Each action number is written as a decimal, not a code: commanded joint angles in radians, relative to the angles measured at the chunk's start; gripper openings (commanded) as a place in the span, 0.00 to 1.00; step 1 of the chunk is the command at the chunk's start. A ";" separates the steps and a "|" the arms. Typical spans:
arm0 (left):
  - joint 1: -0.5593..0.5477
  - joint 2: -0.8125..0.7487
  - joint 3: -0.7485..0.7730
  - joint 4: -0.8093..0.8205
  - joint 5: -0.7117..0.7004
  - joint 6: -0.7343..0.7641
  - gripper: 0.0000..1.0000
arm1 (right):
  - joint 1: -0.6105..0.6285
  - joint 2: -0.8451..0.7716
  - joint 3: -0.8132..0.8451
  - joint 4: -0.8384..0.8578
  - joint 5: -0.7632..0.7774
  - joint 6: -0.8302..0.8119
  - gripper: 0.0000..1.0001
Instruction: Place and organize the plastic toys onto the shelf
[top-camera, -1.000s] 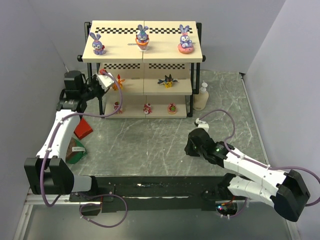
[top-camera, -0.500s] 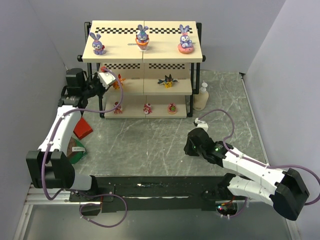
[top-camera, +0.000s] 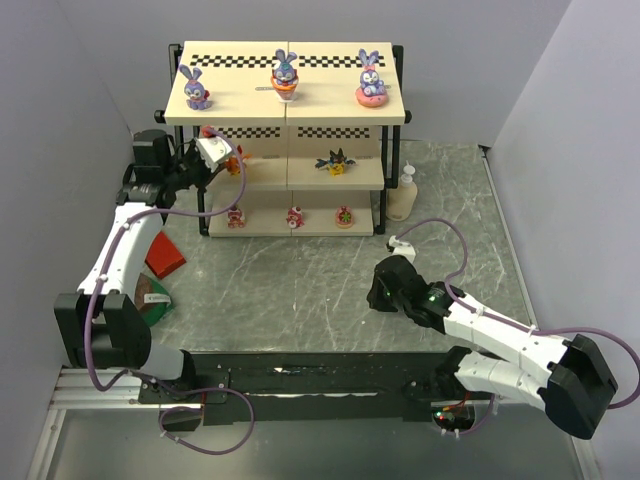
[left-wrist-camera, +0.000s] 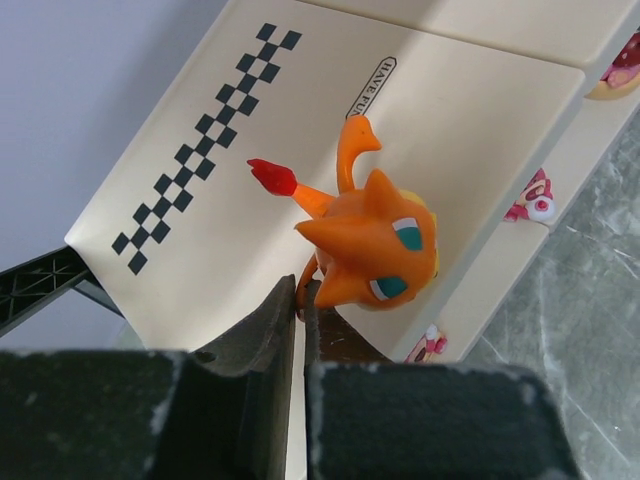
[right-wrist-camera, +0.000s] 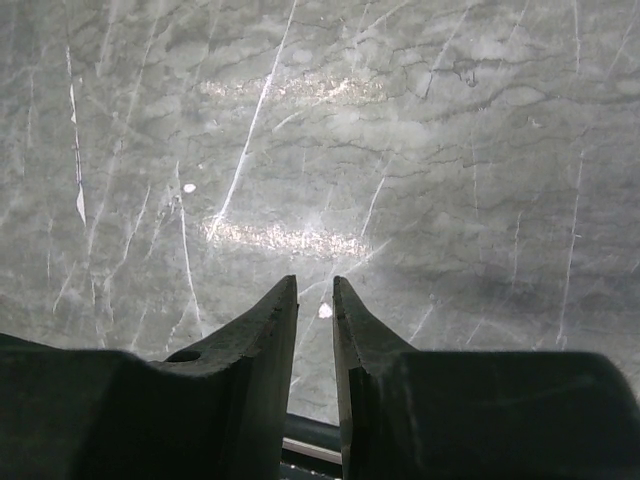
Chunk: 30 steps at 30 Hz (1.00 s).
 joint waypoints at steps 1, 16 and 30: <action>0.003 0.016 0.074 -0.024 0.064 -0.014 0.13 | -0.006 0.002 0.005 0.026 0.001 0.010 0.28; 0.003 0.090 0.165 -0.141 0.095 -0.007 0.08 | -0.007 0.004 -0.004 0.033 0.000 0.012 0.28; 0.003 0.050 0.073 -0.063 0.067 -0.002 0.15 | -0.007 0.011 -0.005 0.039 -0.005 0.012 0.28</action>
